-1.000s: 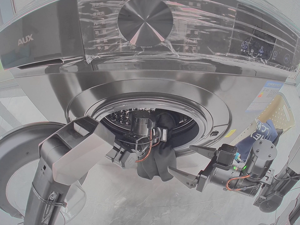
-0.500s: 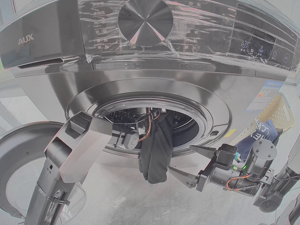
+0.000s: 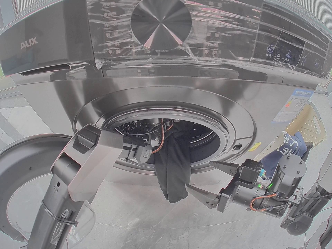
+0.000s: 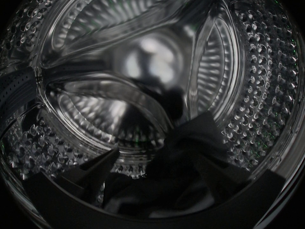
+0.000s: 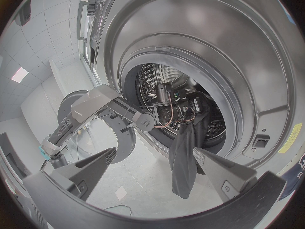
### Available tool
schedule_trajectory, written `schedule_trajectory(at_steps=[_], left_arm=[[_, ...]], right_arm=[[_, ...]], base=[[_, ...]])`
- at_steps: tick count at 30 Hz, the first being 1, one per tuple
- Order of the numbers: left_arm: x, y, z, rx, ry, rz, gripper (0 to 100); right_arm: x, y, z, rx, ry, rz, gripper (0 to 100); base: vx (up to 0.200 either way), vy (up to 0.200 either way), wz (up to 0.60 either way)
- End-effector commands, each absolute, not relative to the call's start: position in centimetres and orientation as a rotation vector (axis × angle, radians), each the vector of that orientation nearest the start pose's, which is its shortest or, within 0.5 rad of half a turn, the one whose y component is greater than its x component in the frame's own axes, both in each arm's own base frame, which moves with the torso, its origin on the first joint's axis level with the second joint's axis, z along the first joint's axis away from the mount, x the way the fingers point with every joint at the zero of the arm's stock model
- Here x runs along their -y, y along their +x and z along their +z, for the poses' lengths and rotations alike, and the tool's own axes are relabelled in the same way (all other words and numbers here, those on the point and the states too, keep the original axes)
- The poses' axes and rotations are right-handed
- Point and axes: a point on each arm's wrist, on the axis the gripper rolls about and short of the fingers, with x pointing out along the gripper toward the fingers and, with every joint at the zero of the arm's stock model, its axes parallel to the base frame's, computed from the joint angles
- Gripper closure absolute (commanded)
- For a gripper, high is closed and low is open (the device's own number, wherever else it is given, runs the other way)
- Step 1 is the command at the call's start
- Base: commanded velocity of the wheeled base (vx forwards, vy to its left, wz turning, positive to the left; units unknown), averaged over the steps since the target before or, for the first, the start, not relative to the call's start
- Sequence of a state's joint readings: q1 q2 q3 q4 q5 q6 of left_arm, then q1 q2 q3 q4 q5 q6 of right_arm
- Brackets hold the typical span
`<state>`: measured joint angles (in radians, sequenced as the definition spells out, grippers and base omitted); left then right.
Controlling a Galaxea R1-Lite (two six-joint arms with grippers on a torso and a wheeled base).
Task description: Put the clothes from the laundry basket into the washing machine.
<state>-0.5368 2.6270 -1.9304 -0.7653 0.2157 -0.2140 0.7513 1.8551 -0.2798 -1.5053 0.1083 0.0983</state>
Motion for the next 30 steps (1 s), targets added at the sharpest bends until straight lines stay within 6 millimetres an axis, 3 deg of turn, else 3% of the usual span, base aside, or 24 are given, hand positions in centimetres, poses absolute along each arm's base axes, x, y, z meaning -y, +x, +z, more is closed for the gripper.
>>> schedule_trajectory(at_steps=[1,5,10,20,24,25,30], left_arm=[[27.0,42.5,12.1,-0.118,-0.19,-0.387,0],[26.7,39.5,11.8,-0.22,-0.15,-0.452,0],[26.8,36.8,9.0,-0.335,-0.076,-0.482,0],[26.8,34.9,5.5,-0.456,-0.018,-0.52,0],[27.1,35.0,4.2,-0.473,-0.006,-0.518,0],[27.1,35.2,4.0,-0.477,-0.007,-0.515,100],[27.1,36.6,3.9,-0.432,-0.03,-0.5,100]], right_arm=[[-18.0,18.9,10.5,-0.113,0.07,0.856,0],[-18.0,18.9,10.5,-0.112,0.07,0.856,0],[-18.0,18.9,10.6,-0.111,0.069,0.856,0],[-18.0,18.9,10.7,-0.107,0.071,0.856,0],[-18.0,18.9,10.7,-0.107,0.071,0.856,0],[-18.0,18.9,10.7,-0.107,0.071,0.856,0],[-18.0,18.9,10.7,-0.104,0.072,0.856,0]], base=[[0.0,0.0,0.0],[0.0,0.0,0.0],[0.0,0.0,0.0],[0.0,0.0,0.0],[0.0,0.0,0.0],[0.0,0.0,0.0],[0.0,0.0,0.0]])
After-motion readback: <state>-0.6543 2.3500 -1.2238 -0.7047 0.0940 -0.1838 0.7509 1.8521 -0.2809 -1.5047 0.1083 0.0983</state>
